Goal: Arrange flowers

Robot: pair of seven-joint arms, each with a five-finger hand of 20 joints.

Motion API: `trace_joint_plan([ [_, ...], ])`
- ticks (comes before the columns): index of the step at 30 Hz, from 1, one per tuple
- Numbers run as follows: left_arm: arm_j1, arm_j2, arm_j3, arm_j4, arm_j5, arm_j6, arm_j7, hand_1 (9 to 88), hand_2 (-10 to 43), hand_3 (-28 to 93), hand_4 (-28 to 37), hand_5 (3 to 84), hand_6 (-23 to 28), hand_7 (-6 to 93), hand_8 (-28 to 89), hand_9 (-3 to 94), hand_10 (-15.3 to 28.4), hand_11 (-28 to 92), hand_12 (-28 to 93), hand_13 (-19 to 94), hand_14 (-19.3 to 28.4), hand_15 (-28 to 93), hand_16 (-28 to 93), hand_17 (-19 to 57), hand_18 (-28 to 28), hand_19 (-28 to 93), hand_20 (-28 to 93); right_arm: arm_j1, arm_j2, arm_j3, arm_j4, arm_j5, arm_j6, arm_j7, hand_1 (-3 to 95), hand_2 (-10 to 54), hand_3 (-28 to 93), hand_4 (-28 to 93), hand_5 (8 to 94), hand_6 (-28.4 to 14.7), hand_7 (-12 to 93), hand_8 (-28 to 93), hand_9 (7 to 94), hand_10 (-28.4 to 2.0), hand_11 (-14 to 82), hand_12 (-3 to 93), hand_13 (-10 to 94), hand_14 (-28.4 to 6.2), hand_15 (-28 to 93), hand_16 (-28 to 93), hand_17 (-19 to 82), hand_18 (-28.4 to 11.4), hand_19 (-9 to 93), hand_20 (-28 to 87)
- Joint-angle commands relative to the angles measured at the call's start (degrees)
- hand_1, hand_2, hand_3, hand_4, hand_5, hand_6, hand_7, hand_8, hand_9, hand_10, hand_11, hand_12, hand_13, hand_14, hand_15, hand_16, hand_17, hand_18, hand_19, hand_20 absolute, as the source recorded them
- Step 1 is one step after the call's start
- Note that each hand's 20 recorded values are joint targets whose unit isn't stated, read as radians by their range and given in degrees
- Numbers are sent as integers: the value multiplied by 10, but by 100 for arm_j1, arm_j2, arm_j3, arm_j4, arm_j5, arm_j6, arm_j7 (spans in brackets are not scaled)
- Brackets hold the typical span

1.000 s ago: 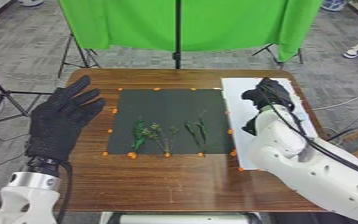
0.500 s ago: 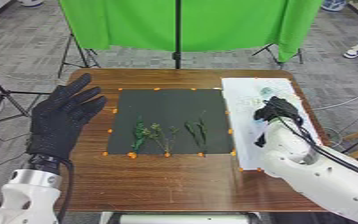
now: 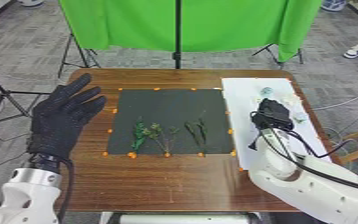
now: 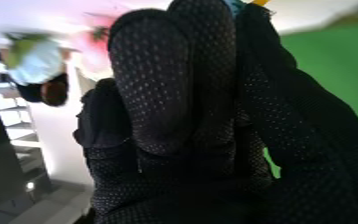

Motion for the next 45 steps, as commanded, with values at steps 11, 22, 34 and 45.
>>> trace_joint_plan([
  [11,-128,212,-104,-121,67,-286,128,218,98,756,-280,369,102,149,-101,315,231,261,100,223,284,548,-119,-98,238,589,104,1582,-1664,-1015,-231,786,-29,-1802,576,-95,690,-283,870,5,191,63,937,-77,253,260,872,-43,548,214,470,-199,932,333],
  [22,-1264,651,357,153,-23,-683,433,202,100,742,-269,358,88,106,-47,291,251,27,250,167,284,226,148,-142,275,597,172,3338,-3065,-2783,533,2073,348,-2258,557,-95,708,-283,841,3,204,66,937,-75,231,297,831,-50,594,220,424,-194,932,342],
  [34,-1519,832,421,207,-14,-871,255,217,98,728,-282,387,131,29,-68,332,276,224,51,503,79,877,-227,65,84,834,-187,4161,-3882,-3515,710,2694,492,-2128,541,-95,682,-283,827,37,263,-23,916,-69,325,257,811,-47,647,205,410,-189,932,349],
  [45,-1359,1194,409,160,-128,-763,932,235,106,680,-266,348,164,-16,-64,248,284,110,69,610,-25,919,-203,183,-76,932,-283,4452,-4059,-3979,761,2840,359,-2161,525,-95,669,-283,810,67,305,-92,902,-55,380,221,803,-34,669,199,402,-177,932,344],
])
